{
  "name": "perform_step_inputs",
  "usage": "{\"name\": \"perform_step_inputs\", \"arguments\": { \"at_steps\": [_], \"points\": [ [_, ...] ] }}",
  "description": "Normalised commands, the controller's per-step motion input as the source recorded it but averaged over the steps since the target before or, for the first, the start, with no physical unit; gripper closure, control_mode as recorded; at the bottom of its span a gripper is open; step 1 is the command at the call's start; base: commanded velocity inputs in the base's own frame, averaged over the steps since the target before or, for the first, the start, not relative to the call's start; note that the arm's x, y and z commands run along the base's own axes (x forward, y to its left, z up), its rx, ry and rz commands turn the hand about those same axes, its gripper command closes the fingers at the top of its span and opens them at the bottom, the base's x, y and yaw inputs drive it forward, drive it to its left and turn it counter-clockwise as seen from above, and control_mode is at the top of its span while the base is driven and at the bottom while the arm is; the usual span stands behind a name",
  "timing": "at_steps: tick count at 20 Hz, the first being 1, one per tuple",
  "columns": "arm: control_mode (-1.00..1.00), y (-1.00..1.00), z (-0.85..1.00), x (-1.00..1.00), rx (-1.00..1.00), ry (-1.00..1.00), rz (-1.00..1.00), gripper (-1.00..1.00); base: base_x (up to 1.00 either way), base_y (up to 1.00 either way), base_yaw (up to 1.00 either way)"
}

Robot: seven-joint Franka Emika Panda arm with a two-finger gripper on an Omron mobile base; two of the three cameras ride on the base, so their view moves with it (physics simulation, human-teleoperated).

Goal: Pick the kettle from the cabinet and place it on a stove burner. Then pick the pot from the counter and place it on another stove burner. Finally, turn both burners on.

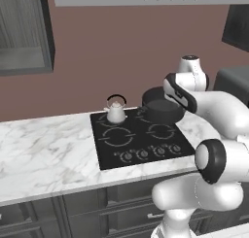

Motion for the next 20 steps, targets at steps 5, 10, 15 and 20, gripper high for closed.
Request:
{"name": "perform_step_inputs", "arguments": {
  "at_steps": [5, 10, 15, 20],
  "points": [
    [-1.0, -0.26, -0.1, 0.33, 0.0, 0.0, 0.04, 1.0, 0.0, 0.0, 0.0],
    [-1.0, -0.19, -0.04, 0.33, 0.0, 0.0, 0.02, 1.0, 0.0, 0.0, 0.0],
    [-1.0, -0.09, -0.03, 0.27, 0.0, 0.0, 0.0, 1.0, 0.0, 0.0, 0.0],
    [-1.0, -0.03, -0.09, 0.13, 0.0, 0.02, 0.01, 1.0, 0.0, 0.0, 0.0]
  ]
}}
